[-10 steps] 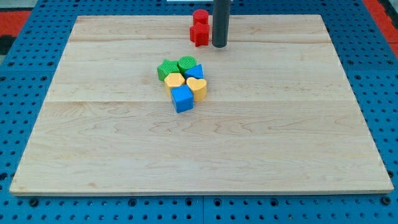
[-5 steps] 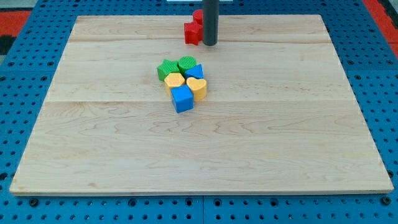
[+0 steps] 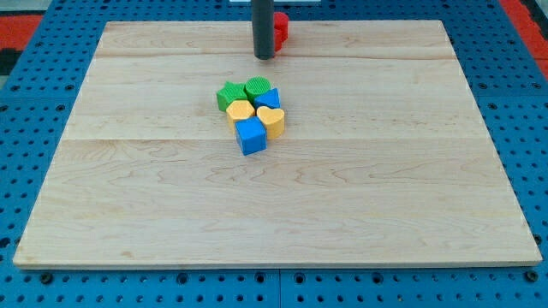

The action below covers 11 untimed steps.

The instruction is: Slide the red star closer to the red circle

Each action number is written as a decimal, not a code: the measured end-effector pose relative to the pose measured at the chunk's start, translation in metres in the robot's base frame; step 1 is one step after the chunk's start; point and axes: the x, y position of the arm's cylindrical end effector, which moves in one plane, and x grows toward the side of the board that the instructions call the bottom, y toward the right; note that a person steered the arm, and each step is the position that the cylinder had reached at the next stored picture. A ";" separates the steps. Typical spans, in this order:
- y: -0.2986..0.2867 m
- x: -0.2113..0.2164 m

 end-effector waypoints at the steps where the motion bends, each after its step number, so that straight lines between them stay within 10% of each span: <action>1: 0.030 0.000; 11: 0.029 -0.002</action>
